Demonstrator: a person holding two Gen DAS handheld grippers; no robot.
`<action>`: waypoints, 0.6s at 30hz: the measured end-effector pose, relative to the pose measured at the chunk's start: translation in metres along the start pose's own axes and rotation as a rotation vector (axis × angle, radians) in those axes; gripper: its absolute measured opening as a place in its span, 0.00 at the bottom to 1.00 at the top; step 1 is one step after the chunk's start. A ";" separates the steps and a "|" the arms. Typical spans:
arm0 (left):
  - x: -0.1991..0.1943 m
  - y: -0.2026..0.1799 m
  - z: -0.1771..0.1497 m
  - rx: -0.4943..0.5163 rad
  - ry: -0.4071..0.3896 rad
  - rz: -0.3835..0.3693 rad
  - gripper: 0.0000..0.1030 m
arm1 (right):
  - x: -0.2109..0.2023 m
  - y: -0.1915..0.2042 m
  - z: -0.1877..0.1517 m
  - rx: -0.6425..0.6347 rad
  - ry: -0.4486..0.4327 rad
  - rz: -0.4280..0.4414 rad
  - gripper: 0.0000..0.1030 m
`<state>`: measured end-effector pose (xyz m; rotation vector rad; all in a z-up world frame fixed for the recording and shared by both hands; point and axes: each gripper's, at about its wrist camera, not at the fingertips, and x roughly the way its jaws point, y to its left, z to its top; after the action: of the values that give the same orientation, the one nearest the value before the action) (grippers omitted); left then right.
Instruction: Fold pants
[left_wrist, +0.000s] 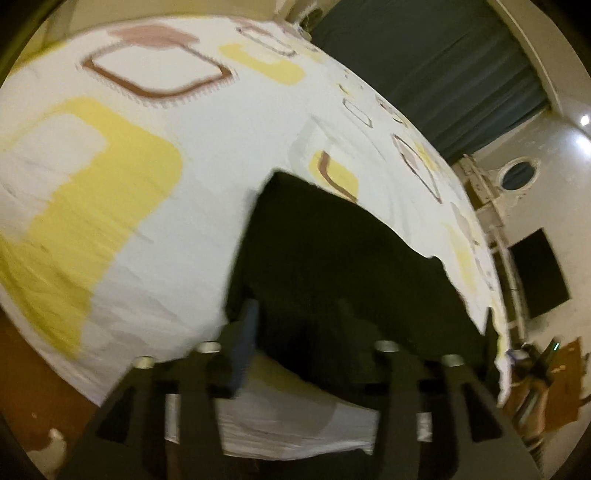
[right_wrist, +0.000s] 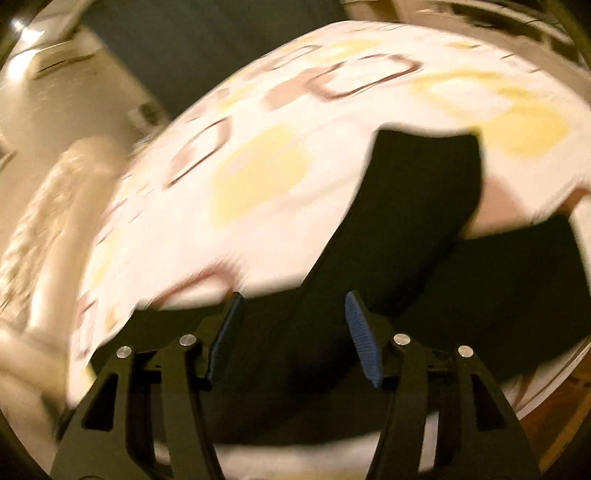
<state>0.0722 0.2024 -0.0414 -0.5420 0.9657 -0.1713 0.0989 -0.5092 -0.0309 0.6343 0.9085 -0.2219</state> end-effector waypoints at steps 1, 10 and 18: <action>-0.004 -0.001 0.001 0.006 -0.010 0.019 0.58 | 0.014 -0.003 0.020 0.013 0.008 -0.043 0.55; 0.007 -0.018 -0.005 -0.011 0.026 0.050 0.71 | 0.051 -0.054 0.081 0.054 0.019 -0.139 0.55; 0.018 -0.063 0.001 0.115 -0.047 0.105 0.74 | -0.016 -0.175 0.054 -0.042 0.023 -0.168 0.56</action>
<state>0.0893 0.1419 -0.0218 -0.3876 0.9299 -0.1189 0.0486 -0.6824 -0.0673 0.5233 0.9866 -0.3455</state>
